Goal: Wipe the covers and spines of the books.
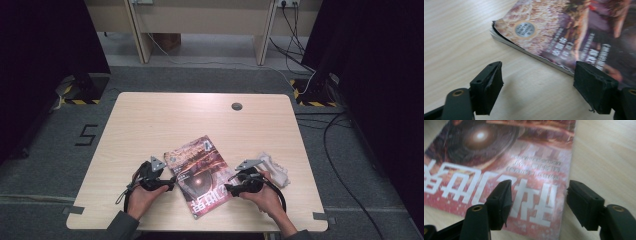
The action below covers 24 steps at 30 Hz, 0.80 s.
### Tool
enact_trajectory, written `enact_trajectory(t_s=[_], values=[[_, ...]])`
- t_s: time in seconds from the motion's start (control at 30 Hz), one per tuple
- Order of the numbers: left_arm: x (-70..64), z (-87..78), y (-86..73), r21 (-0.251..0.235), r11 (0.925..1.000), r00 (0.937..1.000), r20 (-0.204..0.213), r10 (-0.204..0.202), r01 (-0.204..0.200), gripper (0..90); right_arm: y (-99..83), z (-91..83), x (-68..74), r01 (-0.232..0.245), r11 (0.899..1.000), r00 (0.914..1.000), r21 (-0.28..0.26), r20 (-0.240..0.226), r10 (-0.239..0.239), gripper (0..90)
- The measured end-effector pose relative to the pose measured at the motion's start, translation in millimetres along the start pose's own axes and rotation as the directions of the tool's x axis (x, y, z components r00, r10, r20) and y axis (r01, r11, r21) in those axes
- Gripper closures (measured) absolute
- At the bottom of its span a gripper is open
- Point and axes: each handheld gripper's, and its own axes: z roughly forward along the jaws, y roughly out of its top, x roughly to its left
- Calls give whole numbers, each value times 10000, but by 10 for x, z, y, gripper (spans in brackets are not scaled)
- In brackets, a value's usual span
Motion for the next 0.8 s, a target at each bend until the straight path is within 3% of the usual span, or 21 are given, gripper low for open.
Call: enact_trajectory(t_s=[0.17, 0.23, 0.37, 0.6, 0.8], values=[[-190, -77, -64, -83, 10000, 9942, 1073, 53, -44, 252, 36, -18, -86, -581, 9962, 9980, -641, -274, 565, 365], [-262, -97, -65, -167, 9997, 9917, 1269, 200, -180, 266, 66, 2, -110, -703, 9948, 9972, -740, -295, 683, 367], [-377, -86, -64, -49, 9979, 9865, 1509, 643, -643, 280, 153, 94, -163, -1039, 9907, 9943, -880, -331, 1014, 374], [-374, -62, -83, 66, 10000, 9793, 2022, 51, -66, 325, 398, 299, -244, -1193, 9901, 9925, -744, -361, 1169, 376], [-403, -69, -98, -36, 9999, 9780, 2085, 109, -104, 348, 501, 445, -258, -1397, 9884, 9901, -587, -224, 1387, 378]])
